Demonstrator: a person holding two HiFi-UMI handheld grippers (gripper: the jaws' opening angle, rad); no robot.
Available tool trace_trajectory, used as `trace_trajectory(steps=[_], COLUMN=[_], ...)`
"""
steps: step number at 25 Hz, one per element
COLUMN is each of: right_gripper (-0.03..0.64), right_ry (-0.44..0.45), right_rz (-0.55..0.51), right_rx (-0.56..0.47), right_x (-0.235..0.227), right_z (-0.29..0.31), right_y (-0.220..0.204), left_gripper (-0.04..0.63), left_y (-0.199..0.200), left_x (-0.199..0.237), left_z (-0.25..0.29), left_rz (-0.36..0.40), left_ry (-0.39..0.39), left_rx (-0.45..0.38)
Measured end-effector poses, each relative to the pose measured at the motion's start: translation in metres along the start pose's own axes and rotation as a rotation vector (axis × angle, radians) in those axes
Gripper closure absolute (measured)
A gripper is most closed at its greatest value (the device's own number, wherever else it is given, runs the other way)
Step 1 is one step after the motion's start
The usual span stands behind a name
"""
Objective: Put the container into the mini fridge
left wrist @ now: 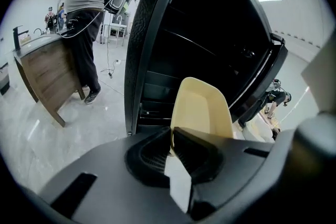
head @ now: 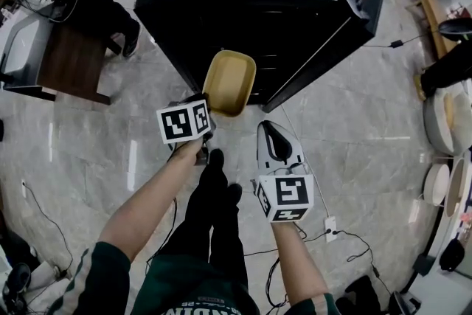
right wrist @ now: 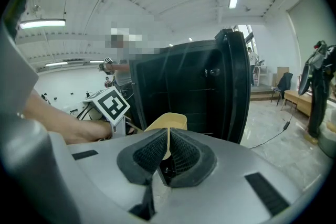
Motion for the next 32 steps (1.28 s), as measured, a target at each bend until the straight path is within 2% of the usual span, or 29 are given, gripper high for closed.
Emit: trace_trajectory(steps=[12,16,24,32], right_gripper=[0.58,0.58,0.58,0.58], right_ry=[-0.005,-0.011,-0.029,-0.043], right_rz=[0.028,0.037,0.052,0.065], right_rx=[0.033,0.047,0.058,0.061], right_x=[-0.005,-0.008,-0.02,-0.034], right_z=[-0.004,-0.005,-0.009,-0.018], right_y=[-0.015,-0.021,-0.027,-0.028], left_gripper=[0.568,0.568,0.568,0.568], left_y=[0.025,0.031,0.039,0.052], left_x=[-0.001,-0.007,-0.02,-0.03], left_z=[0.055,0.067,0.09,0.109], left_rz=[-0.176,-0.165,-0.227,-0.245], left_ry=[0.061,0.074,0.101,0.117], left_rx=[0.044,0.04,0.051,0.06])
Point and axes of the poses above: the fingertips, and each gripper's own axes: z forward along the fingers, x to its left, y out of its top, the point moved 9 cm from there along -z, backward along the fingers, and after that the axes turned 15 degrees about y, right-handed, at the moved point
